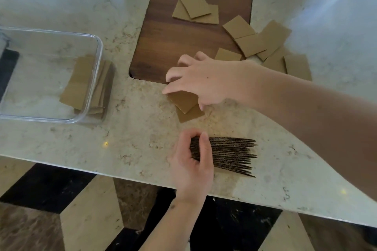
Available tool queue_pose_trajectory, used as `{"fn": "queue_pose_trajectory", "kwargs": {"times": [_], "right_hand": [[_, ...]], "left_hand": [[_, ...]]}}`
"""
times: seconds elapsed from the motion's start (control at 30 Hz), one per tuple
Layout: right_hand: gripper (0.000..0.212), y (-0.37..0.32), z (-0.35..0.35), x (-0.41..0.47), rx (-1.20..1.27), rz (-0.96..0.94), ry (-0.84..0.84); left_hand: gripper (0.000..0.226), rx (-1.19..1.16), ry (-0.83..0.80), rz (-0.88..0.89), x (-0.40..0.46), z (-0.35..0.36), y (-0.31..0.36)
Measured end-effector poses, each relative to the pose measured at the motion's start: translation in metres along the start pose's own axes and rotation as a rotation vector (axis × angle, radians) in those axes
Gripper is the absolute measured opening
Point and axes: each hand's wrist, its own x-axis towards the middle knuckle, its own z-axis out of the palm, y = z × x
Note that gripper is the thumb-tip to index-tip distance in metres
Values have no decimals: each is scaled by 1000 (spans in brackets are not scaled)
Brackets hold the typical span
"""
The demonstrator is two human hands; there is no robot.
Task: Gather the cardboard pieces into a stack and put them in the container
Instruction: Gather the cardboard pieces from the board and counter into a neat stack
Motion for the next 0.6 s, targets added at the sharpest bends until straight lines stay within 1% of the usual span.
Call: {"fn": "queue_pose_trajectory", "kwargs": {"times": [0.07,0.13,0.2,0.23,0.27,0.33,0.4,0.47,0.5,0.53,0.6], "right_hand": [[90,-1,-6,3,-91,-21,7],[82,2,-9,-1,-133,10,-1],[74,5,-7,-11,-90,67,-16],[67,6,-5,-18,-1,89,-18],[56,5,-4,-26,139,111,0],[31,9,-8,-43,414,158,74],[29,23,-15,-58,496,263,117],[31,41,-16,-73,583,485,82],[33,49,-13,-80,707,628,75],[38,54,-7,-84,860,778,103],[53,52,9,-84,1063,1050,246]], "left_hand": [[13,-10,-9,-4,0,0,0],[12,-16,-9,-4,0,-1,-1],[13,-29,-16,-16,-1,-1,-1],[13,-34,-22,-28,-2,-1,-1],[13,-35,-24,-37,-3,-1,-2],[14,-38,-17,-33,-1,-1,-2],[16,-31,3,-15,0,1,-3],[14,-35,13,-12,-1,1,-4],[13,-44,16,-15,-2,2,-3],[15,-50,23,-18,-3,2,-3],[17,-55,37,-30,-3,3,-4]]}}
